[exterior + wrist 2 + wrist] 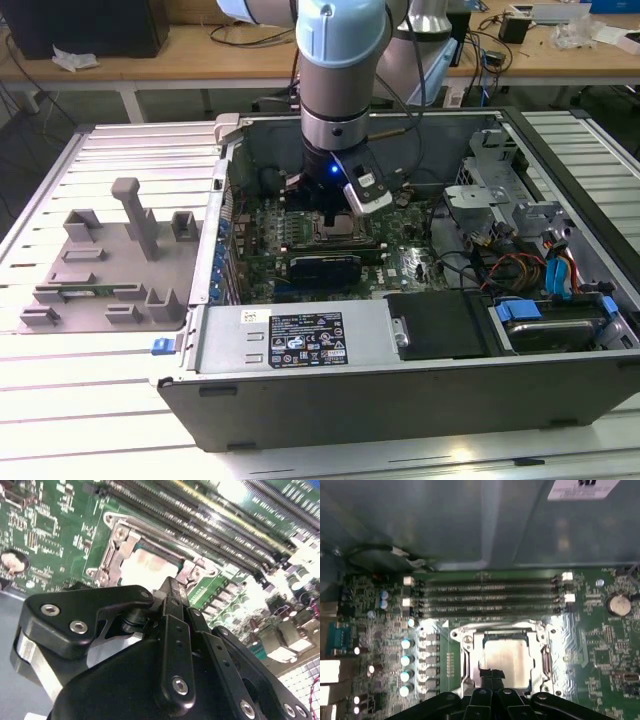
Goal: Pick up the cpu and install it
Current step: 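Install the second cpu locking lever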
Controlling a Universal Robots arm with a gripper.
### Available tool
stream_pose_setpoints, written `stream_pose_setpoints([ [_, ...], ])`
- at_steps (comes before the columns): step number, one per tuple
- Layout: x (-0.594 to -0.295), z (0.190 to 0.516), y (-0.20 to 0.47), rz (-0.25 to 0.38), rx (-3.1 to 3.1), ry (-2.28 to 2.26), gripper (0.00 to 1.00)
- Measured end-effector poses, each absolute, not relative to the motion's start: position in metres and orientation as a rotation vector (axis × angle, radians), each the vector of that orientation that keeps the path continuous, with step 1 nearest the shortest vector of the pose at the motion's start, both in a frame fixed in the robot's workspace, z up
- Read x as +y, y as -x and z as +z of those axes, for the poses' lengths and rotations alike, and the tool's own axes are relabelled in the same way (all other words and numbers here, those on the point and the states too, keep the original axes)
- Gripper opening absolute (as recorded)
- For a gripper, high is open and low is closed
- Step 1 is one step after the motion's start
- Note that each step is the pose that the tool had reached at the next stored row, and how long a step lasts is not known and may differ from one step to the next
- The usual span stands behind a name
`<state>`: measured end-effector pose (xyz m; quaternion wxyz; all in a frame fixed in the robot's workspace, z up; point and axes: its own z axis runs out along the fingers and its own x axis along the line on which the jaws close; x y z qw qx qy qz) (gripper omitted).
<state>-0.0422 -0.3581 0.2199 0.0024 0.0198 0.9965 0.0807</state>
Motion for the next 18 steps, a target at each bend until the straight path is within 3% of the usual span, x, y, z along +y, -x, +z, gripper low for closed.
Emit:
stream_pose_setpoints([
  [11, -0.344, 0.231, 0.032, 0.15, 3.133, -0.063, 0.11],
  [18, -0.342, 0.237, 0.032, 0.139, 3.134, -0.063, 0.11],
])
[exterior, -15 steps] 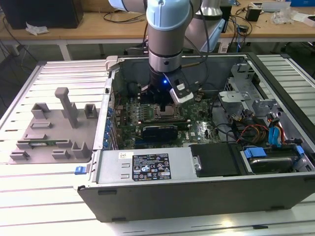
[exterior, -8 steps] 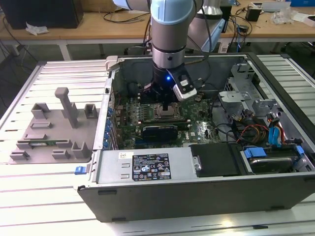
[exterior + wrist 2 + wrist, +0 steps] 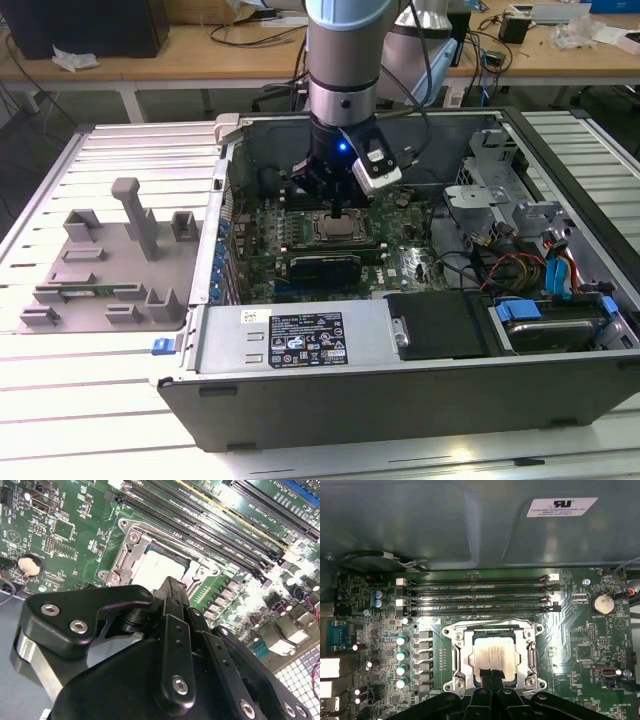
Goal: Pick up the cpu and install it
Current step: 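Install the second cpu locking lever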
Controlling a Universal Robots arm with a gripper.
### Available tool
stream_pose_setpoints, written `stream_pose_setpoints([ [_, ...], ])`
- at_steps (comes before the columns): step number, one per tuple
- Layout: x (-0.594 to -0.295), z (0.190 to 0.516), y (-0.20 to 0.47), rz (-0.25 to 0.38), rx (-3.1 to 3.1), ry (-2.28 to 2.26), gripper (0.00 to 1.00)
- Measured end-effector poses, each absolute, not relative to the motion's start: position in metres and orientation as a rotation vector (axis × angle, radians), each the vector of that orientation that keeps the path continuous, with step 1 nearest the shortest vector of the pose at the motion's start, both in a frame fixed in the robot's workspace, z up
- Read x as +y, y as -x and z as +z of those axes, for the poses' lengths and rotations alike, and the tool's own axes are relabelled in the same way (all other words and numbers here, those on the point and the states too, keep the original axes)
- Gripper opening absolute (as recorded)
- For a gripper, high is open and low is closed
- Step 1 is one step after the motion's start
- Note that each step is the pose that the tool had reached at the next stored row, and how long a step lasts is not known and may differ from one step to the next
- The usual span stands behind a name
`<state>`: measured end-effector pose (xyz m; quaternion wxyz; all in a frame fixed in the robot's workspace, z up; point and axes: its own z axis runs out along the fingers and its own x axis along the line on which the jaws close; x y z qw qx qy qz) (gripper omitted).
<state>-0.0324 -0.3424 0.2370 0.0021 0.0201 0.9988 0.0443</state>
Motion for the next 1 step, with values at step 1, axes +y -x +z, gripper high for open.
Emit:
stream_pose_setpoints([
  [1, -0.3424, 0.2371, 0.0324, 0.139, 3.134, -0.063, 0.11],
])
